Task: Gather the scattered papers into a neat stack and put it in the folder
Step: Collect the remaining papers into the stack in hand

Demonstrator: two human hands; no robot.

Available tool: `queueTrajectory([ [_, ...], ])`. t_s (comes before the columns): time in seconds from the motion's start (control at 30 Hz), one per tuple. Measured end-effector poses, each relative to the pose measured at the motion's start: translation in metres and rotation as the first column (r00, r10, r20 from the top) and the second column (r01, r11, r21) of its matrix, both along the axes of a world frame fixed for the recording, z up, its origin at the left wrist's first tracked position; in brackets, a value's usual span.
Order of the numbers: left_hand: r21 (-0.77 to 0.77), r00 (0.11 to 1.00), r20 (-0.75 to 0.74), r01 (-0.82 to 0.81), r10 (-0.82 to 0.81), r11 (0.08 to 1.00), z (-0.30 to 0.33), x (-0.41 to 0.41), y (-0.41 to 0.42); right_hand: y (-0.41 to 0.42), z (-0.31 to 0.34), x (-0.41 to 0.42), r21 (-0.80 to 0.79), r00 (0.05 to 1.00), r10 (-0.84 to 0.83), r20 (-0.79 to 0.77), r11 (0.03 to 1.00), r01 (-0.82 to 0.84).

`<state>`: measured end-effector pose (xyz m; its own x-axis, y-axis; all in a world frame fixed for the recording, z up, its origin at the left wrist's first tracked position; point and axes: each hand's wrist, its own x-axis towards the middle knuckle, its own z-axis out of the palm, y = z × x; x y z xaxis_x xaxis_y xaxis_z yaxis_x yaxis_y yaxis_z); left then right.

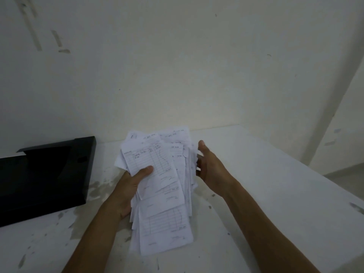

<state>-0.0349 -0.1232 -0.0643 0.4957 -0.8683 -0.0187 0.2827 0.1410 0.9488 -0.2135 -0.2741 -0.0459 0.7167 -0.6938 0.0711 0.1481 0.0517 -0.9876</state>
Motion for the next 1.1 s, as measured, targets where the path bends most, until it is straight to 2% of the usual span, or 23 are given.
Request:
queueTrajectory([
  [0.13, -0.027, 0.982, 0.08, -0.171, 0.173, 0.985, 0.002, 0.0, -0.005, 0.013, -0.009, 0.016, -0.266, 0.99, -0.006, -0.138, 0.963, -0.032],
  [0.37, -0.169, 0.897, 0.37, -0.189, 0.24, 0.967, 0.051, 0.004, -0.006, 0.019, 0.021, 0.04, -0.338, 0.986, -0.086, 0.145, 0.932, 0.131],
  [0.47, -0.241, 0.85, 0.436, -0.206, 0.295, 0.949, 0.074, 0.009, -0.009, 0.022, 0.045, 0.045, -0.387, 0.969, -0.104, 0.223, 0.903, 0.186],
  [0.6, -0.276, 0.825, 0.454, -0.229, 0.337, 0.933, 0.095, 0.008, -0.01, 0.025, 0.063, 0.049, -0.408, 0.948, -0.129, 0.29, 0.879, 0.245],
  [0.7, -0.239, 0.844, 0.444, -0.211, 0.3, 0.948, 0.087, 0.009, -0.003, 0.022, 0.051, 0.047, -0.456, 0.97, -0.163, 0.181, 0.86, 0.23],
  [0.8, -0.165, 0.874, 0.444, -0.135, 0.196, 0.977, 0.061, 0.013, 0.005, 0.022, 0.019, 0.038, -0.426, 0.988, -0.151, 0.033, 0.892, 0.151],
  [0.93, -0.124, 0.871, 0.475, -0.072, 0.123, 0.99, 0.042, 0.017, 0.009, 0.027, -0.008, 0.03, -0.372, 0.996, -0.087, -0.013, 0.925, 0.076],
  [1.1, -0.144, 0.863, 0.482, -0.089, 0.148, 0.986, 0.04, 0.018, 0.006, 0.032, -0.005, 0.032, -0.433, 0.984, -0.17, -0.056, 0.892, 0.129],
])
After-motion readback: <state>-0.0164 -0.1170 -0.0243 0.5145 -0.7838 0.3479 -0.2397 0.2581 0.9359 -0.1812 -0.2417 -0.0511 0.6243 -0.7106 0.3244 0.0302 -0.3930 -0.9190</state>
